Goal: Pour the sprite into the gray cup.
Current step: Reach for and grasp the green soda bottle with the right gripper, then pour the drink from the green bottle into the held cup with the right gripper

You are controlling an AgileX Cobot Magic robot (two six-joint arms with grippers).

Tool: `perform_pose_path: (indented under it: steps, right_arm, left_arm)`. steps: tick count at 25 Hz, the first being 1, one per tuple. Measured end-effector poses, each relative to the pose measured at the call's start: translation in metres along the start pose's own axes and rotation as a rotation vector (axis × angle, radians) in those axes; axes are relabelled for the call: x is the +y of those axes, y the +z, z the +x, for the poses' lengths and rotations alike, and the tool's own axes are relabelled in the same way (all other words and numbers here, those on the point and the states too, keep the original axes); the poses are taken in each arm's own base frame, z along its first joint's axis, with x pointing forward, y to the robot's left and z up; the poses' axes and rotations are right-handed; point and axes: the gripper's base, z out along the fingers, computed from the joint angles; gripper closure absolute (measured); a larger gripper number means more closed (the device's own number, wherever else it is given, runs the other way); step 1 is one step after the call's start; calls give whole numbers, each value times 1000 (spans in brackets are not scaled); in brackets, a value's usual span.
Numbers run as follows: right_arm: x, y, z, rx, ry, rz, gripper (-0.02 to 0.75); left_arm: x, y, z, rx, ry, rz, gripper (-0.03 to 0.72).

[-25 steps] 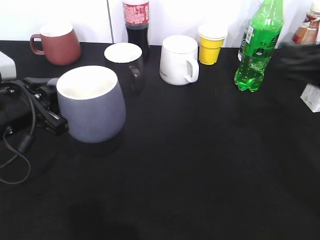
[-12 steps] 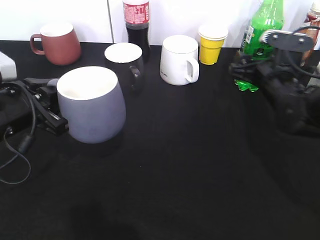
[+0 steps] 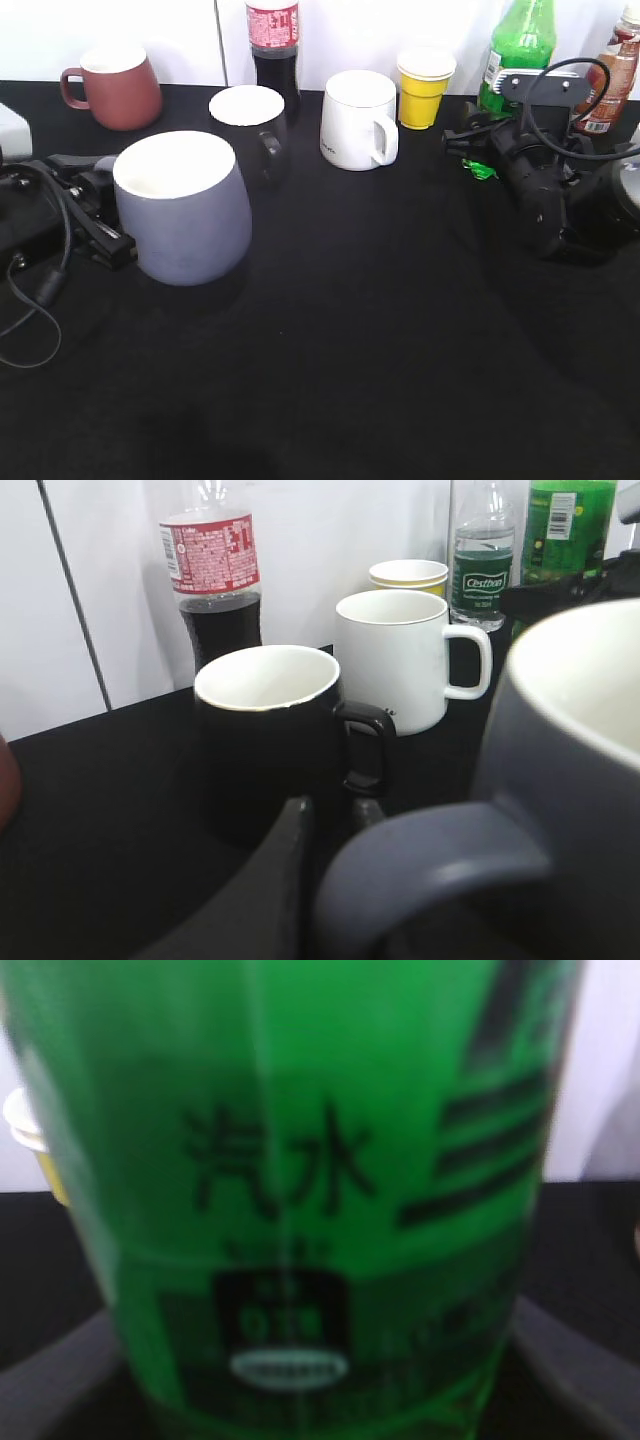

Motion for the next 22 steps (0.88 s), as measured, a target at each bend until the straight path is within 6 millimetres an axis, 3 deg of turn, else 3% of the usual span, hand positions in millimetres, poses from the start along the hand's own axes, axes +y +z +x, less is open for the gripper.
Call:
perform_pose_path:
  steps: [2,4,6,9,13,16,22]
  right_arm:
    - [0,0,0,-1,-38,-1,346]
    - [-1,-4,-2,1,-54,-4,346]
    - [2,-23,-22,-20,-76,-64,351]
    - [24,-65,-60,-91,-137,-266,351]
    - [60,-97,-66,-60,-325,-593,352]
    - [69,-103,-60,-62,-518,-698,352]
    - [78,-90,-74,-221,-957,-690,352]
  left_arm:
    - [0,0,0,0,0,0,608]
    - [0,0,0,0,0,1,608]
    - [0,0,0,0,0,1,608]
    - [0,0,0,0,0,1,608]
    - [0,0,0,2,0,0,608]
    - [0,0,1,14,0,-1,608]
    - [-5,0,6,67,41,54,608]
